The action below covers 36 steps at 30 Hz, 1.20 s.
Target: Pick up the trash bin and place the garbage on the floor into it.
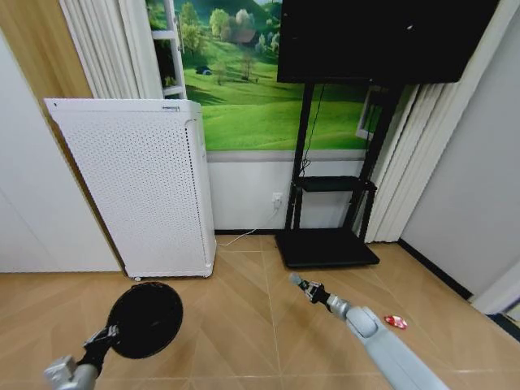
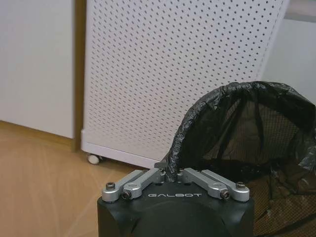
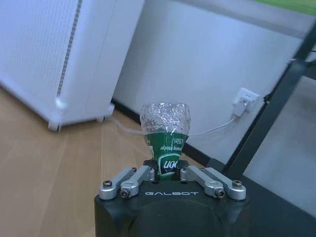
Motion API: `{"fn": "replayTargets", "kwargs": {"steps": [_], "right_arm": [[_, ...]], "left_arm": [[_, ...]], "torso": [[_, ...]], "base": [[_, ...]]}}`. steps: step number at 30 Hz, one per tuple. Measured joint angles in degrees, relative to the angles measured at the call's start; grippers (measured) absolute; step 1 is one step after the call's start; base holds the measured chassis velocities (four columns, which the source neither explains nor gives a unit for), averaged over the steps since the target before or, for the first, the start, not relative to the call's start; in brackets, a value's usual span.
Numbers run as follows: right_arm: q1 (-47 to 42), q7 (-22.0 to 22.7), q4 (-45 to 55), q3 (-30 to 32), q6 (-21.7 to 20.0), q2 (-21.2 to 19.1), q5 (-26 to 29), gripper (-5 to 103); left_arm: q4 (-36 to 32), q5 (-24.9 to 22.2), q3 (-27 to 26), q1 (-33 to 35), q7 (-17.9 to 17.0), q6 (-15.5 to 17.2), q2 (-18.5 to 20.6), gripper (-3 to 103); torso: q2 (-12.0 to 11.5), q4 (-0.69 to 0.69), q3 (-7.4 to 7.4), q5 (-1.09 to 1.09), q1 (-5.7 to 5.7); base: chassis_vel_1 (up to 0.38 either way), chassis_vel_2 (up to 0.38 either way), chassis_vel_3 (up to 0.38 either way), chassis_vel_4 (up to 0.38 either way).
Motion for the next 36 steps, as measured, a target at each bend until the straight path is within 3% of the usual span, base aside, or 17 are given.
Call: {"fn": "replayTargets", "kwargs": {"steps": [1,3,5,7,9,12,13,15,20,26,30,36], "right_arm": [[0.0,0.0,0.0,0.0,0.0,0.0,0.0,18],[-5.1,2.5,6.5,2.9,-1.8,0.2,5.3,18],[-5.9,2.9,7.7,3.3,-2.2,0.3,6.3,18],[-8.4,4.5,12.5,4.7,-3.8,0.5,11.2,18],[-8.9,4.7,13.6,4.9,-4.1,0.5,12.6,18],[-11.7,5.0,19.4,6.5,-5.2,-0.2,18.1,18],[-11.7,5.0,19.4,6.5,-5.2,-0.2,18.1,18],[-13.4,5.1,22.6,7.6,-5.6,-0.3,19.7,18],[-15.4,5.5,27.6,8.2,-6.1,-0.1,20.5,18],[-16.6,3.7,32.3,6.3,-3.1,0.0,20.5,18],[-16.5,2.5,32.2,4.3,-0.8,0.3,20.1,18],[-15.4,1.2,29.0,1.8,1.5,1.2,17.9,18]], "left_arm": [[0.0,0.0,0.0,0.0,0.0,0.0,0.0,2],[2.4,-5.0,11.5,-6.9,-4.9,-0.8,3.3,2],[3.1,-6.1,14.1,-8.8,-6.0,-0.8,4.0,2],[6.2,-9.0,22.4,-16.3,-8.6,-0.9,5.8,2],[7.1,-9.8,24.4,-18.2,-9.0,-0.9,6.1,2],[11.4,-14.4,34.6,-28.0,-11.5,-0.9,6.3,2],[11.4,-14.4,34.6,-28.0,-11.5,-0.9,6.3,2],[14.5,-16.3,39.9,-33.3,-12.3,-0.6,4.9,2],[17.7,-18.8,46.0,-39.2,-12.9,0.1,2.7,2],[19.3,-25.6,54.9,-46.8,-14.9,3.1,0.2,2],[18.0,-29.3,58.5,-49.4,-15.4,5.4,-0.1,2],[13.8,-32.2,58.8,-49.2,-15.3,6.9,1.3,2]], "torso": [[0.0,0.00,0.00,0.00,0.00],[0.0,-0.04,0.00,-0.05,0.00],[0.0,-0.05,0.00,-0.03,0.00],[0.0,-0.04,0.00,-0.03,0.00],[0.0,-0.03,0.00,-0.02,0.00],[0.0,-0.03,0.00,-0.03,0.00],[0.0,-0.03,0.00,-0.03,0.00],[0.0,-0.05,0.01,-0.04,0.00],[0.0,-0.03,0.00,-0.02,0.00],[0.0,-0.03,0.00,-0.02,0.00],[0.0,-0.03,0.00,-0.02,0.00],[0.0,-0.03,0.00,-0.03,-0.01]], "base": [[0.000,0.000,0.000,0.000],[0.000,0.000,0.000,0.000],[0.000,0.000,0.000,0.000],[0.000,0.000,0.000,0.000],[0.000,0.000,0.000,0.000],[0.000,0.000,0.000,0.000],[0.000,0.000,0.000,0.000],[0.000,0.000,0.000,0.000],[0.000,0.000,0.000,0.000],[0.000,0.000,0.000,0.000],[0.000,0.000,0.000,0.000],[0.000,0.000,0.000,0.000]]}}
